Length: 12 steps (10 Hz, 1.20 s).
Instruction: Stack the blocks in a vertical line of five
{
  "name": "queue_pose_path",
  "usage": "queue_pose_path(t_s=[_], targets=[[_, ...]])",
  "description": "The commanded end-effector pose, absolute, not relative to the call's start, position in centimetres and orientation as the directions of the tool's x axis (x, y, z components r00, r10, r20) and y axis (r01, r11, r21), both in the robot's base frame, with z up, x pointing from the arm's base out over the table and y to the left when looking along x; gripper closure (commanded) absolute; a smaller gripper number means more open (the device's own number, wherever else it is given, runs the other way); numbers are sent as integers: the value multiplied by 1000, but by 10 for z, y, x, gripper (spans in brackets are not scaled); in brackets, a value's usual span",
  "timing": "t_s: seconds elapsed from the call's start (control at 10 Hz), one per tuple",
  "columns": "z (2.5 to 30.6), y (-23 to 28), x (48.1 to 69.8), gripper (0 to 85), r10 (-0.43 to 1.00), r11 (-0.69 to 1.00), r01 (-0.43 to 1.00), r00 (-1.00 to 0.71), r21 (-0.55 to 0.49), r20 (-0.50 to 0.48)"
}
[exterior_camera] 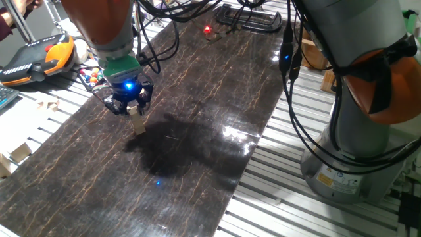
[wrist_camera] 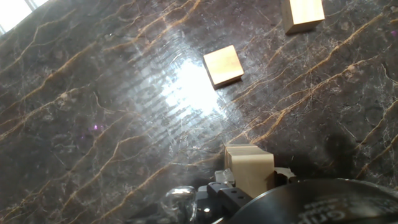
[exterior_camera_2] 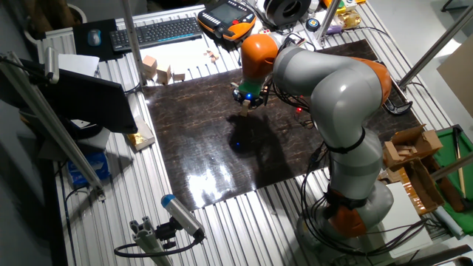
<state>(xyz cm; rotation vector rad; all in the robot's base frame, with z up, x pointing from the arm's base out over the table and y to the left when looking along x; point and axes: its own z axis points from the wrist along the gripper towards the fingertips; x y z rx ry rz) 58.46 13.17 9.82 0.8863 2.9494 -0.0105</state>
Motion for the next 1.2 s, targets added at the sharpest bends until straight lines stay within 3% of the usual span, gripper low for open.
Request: queue_pose_path(t_s=[0.0, 0.2, 0.9, 1.1], targets=[[98, 132, 584, 840, 549, 836, 549, -834, 12, -62], [98, 132, 584, 820, 549, 836, 549, -834, 11, -65], [97, 132, 584, 493, 557, 830, 558, -827, 11, -73], [97, 132, 584, 473, 558, 829, 559, -827, 12, -72]])
